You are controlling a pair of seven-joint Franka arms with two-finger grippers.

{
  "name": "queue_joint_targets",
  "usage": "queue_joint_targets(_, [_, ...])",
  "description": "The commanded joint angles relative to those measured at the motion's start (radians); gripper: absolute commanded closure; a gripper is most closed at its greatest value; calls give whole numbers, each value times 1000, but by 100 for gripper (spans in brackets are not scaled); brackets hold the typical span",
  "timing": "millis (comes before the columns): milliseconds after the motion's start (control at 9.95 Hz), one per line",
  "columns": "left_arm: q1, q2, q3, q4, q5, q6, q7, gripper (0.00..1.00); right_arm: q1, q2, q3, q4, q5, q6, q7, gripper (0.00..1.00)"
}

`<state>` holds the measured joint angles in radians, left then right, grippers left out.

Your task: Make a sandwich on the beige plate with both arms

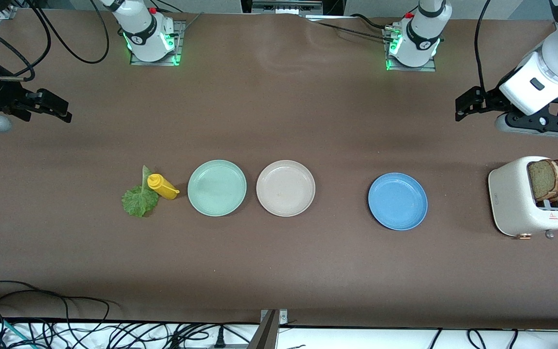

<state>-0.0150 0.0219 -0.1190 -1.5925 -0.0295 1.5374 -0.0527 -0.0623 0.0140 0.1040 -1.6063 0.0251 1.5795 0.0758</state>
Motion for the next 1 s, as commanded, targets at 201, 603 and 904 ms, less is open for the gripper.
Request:
queue_joint_targets(201, [-10, -5, 4, 3, 25, -10, 17, 0, -7, 3, -3, 22, 16, -32, -7, 0])
queue_joint_targets(603, [-10, -5, 4, 3, 25, -10, 17, 0, -17, 12, -15, 20, 39, -30, -13, 0])
queue_joint_targets(904, [-10, -7, 4, 2, 25, -11, 19, 0, -16, 12, -18, 19, 39, -33, -37, 0])
